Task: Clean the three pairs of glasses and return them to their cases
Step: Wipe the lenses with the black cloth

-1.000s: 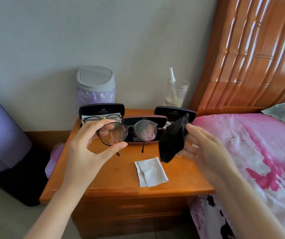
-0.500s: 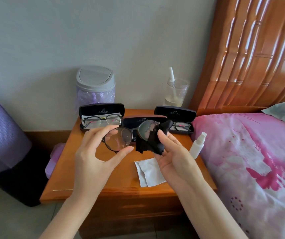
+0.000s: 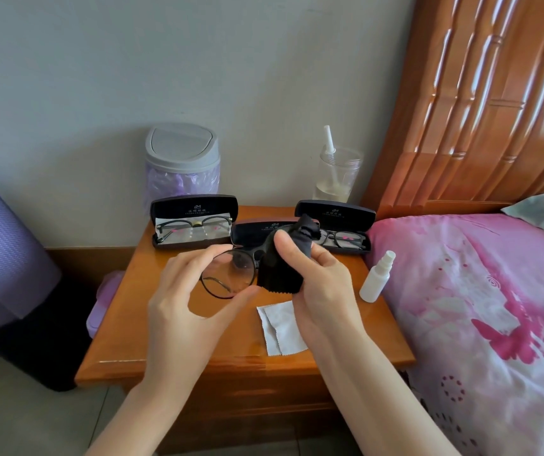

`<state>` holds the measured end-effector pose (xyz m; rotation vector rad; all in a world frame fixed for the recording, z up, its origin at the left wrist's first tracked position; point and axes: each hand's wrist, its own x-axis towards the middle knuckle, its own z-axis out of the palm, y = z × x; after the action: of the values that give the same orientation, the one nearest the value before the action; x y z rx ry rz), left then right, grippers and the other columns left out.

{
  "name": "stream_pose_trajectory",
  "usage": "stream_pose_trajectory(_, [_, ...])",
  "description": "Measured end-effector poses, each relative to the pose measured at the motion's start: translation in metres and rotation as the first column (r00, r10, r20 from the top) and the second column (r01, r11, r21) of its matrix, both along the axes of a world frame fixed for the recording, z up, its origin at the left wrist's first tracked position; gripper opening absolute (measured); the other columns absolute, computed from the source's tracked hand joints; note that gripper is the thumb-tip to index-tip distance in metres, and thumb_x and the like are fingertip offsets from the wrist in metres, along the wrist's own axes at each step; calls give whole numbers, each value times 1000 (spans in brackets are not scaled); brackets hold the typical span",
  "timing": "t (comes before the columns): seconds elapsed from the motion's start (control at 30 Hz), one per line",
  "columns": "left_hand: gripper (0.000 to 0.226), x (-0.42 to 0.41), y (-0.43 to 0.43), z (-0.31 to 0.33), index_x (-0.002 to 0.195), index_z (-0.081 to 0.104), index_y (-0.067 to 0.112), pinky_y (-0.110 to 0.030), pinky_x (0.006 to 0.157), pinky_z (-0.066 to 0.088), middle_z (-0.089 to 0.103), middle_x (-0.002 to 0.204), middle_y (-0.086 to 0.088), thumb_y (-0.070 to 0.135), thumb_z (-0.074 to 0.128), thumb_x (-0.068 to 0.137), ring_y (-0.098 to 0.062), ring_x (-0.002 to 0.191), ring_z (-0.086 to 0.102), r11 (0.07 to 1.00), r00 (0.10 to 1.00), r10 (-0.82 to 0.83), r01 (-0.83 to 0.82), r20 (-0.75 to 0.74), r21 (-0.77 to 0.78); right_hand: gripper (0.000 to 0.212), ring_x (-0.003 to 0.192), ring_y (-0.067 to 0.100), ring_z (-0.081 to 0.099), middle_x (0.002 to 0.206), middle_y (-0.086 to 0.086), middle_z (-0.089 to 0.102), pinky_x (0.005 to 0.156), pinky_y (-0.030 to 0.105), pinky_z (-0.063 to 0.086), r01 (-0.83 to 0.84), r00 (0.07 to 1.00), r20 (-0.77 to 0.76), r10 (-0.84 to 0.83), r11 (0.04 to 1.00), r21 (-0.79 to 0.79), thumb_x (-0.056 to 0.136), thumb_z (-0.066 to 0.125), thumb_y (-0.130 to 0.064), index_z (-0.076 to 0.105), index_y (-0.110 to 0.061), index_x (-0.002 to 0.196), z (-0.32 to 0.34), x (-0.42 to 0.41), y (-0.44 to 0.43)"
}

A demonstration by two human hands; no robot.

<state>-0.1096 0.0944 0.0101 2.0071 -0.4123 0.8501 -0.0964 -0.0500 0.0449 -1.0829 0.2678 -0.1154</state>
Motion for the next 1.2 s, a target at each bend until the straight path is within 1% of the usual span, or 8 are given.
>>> stream_pose_trajectory(0.07, [55, 0, -2, 1, 114, 64, 7, -11, 94, 43, 65, 104, -2, 43, 69, 74, -13, 98, 60, 1000, 1000, -3, 3, -9, -1, 47, 95, 27, 71, 93, 14, 74, 96, 47, 51, 62, 998, -9, -63, 997, -38, 68, 80, -29, 67, 1, 101, 3, 3, 0])
stream_pose_trajectory(0.23, [54, 0, -6, 1, 113, 64, 5, -8, 93, 41, 65, 103, -3, 36, 79, 71, -8, 97, 58, 1000, 1000, 7, -7, -17, -14, 26, 95, 26, 70, 84, 9, 75, 99, 44, 49, 124, 991, -41, -128, 988, -89, 77, 76, -32, 65, -9, 73, 6, 8, -3])
stream_pose_trajectory(0.37, [55, 1, -5, 2, 111, 65, 4, -5, 91, 40, 66, 100, -4, 35, 81, 69, -4, 94, 57, 1000, 1000, 25, -25, -17, -14, 16, 100, 27, 68, 92, 9, 75, 101, 46, 47, 21, 1000, 3, -21, 993, -120, 82, 71, -21, 70, -7, 91, -1, 5, -6])
stream_pose_trajectory(0.5, [53, 0, -3, 1, 113, 65, 4, -8, 90, 43, 67, 99, -3, 34, 75, 70, -5, 92, 58, 999, 999, 40, -40, -27, -11, 53, 102, 27, 68, 106, 13, 72, 100, 46, 49, -36, 998, 43, 44, 986, -164, 65, 78, -21, 62, -6, 113, -3, 1, -1])
stream_pose_trajectory(0.57, [53, 0, -3, 2, 113, 65, 4, -8, 89, 44, 67, 99, -4, 35, 74, 71, -6, 92, 58, 999, 998, 46, -47, -29, -20, 55, 101, 26, 68, 104, 11, 73, 99, 45, 50, -14, 997, 69, 27, 983, -183, 62, 79, -24, 64, -7, 112, -3, 2, -1])
stream_pose_trajectory(0.7, [51, 1, -1, 5, 111, 65, 3, -7, 90, 42, 68, 98, -4, 35, 76, 74, -5, 92, 58, 998, 998, 58, -58, -1, -33, 22, 99, 20, 70, 98, 5, 76, 100, 43, 49, 17, 993, 120, 11, 974, -227, 84, 69, -17, 69, -10, 106, -2, 1, -5])
stream_pose_trajectory(0.97, [51, -1, -3, 5, 112, 65, 4, -4, 89, 39, 65, 98, 4, 32, 75, 70, 0, 91, 55, 999, 999, 43, -43, -17, -4, 33, 98, 25, 70, 101, 10, 73, 96, 44, 52, -1, 990, 138, 37, 967, -255, 77, 75, -10, 65, -7, 108, -4, -2, -5])
stream_pose_trajectory(1.2, [55, -3, -8, 6, 113, 65, 3, -2, 90, 40, 65, 98, 2, 36, 77, 71, -1, 92, 54, 1000, 1000, 27, -27, -10, 16, 29, 89, 24, 72, 87, 11, 74, 82, 36, 58, 94, 995, 42, -87, 973, -210, 80, 73, -34, 68, -6, 85, 9, 9, -5])
